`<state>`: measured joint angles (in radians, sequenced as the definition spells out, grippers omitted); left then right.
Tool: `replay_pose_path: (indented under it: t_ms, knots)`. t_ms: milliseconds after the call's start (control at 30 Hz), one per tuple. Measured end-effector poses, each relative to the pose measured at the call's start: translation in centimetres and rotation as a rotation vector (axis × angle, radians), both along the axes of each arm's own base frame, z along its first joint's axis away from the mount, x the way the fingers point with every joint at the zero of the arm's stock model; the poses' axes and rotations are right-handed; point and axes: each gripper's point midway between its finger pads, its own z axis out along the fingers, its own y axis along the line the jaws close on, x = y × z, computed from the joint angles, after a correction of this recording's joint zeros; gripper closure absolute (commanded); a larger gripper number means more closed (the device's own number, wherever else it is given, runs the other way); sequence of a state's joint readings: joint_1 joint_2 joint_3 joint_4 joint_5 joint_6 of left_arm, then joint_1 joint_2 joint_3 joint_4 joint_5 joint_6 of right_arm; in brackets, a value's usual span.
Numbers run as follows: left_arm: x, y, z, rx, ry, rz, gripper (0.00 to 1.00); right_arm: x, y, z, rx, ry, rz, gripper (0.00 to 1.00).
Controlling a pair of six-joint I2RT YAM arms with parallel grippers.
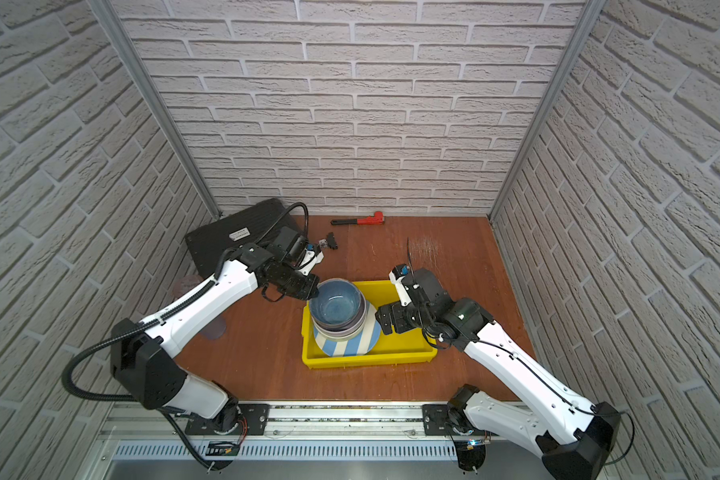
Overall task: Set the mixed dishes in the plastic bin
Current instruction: 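Lower the dark blue bowl onto the lavender bowl with the left gripper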
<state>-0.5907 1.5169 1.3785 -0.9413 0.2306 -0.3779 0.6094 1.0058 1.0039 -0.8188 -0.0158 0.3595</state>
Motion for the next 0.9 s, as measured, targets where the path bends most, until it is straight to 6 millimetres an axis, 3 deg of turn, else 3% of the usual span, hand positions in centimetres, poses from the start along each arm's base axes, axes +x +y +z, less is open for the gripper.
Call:
replay_pose_path:
  t_ms: [900]
  knots:
    - [-0.1,-0.41,-0.82,0.007,0.026,-0.011,0.93,-0.11,-0.28,-0.57,-0.006,0.012,-0.009,0.02]
